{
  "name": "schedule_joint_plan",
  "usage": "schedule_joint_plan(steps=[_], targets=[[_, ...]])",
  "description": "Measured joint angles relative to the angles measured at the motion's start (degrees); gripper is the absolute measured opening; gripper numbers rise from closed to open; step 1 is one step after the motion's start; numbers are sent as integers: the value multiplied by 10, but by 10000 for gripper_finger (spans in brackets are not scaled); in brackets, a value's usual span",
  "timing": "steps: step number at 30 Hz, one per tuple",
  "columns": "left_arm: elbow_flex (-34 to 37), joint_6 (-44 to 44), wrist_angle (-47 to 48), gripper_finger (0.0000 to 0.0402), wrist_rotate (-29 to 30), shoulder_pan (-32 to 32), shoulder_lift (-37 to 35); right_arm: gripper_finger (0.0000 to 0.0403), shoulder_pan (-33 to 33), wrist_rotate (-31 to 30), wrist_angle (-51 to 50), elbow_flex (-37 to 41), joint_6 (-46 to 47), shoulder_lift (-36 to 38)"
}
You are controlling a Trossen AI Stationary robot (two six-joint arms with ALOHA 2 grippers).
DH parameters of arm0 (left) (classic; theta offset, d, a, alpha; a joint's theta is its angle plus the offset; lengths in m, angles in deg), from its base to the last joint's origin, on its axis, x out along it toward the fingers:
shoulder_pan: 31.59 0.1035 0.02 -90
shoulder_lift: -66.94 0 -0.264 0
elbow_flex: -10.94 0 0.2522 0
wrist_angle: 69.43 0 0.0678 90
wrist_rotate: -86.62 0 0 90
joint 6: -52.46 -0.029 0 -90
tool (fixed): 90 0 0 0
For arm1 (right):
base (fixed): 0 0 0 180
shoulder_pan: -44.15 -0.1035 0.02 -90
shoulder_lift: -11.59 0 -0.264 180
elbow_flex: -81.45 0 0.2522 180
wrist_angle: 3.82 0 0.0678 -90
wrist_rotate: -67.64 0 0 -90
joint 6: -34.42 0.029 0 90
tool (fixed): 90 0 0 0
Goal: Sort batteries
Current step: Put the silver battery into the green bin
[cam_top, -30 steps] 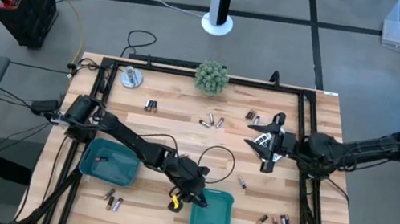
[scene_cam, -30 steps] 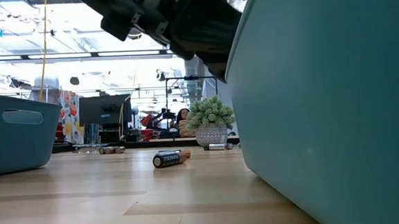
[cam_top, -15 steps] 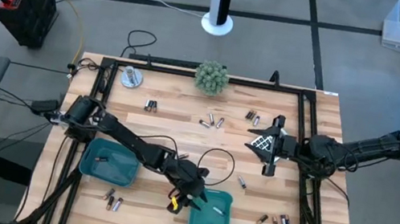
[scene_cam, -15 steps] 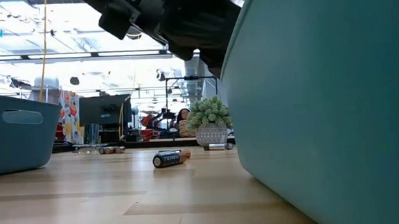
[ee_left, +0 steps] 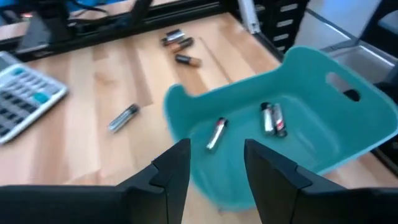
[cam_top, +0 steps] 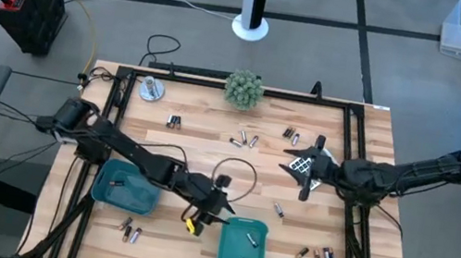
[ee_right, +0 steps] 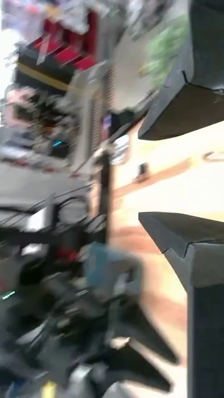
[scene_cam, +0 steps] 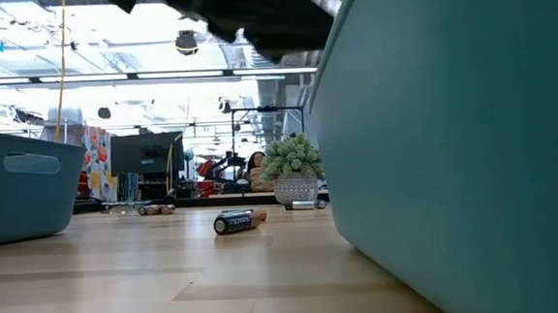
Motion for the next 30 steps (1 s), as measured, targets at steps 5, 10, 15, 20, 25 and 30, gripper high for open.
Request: schedule_joint_plan(steps=[5, 10, 15, 20, 25, 30], targets=[[87, 33, -75, 143, 53, 4, -45, 214, 0, -9, -72, 0, 61, 0], [159, 75, -115, 143, 108, 5, -89, 214, -14, -9, -191, 0, 155, 0], [213, 98, -129, 143, 176, 5, -130, 214, -45, -2, -323, 0, 286, -11], [263, 96, -190, 143, 252, 9, -164, 214, -95, 12, -343, 0, 367, -47], [314, 126, -249, 143, 268, 25, -188, 214, -146, 9, -331, 0, 435, -101], [358, 169, -301, 143, 285, 40, -199, 214, -187, -6, -286, 0, 486, -169]])
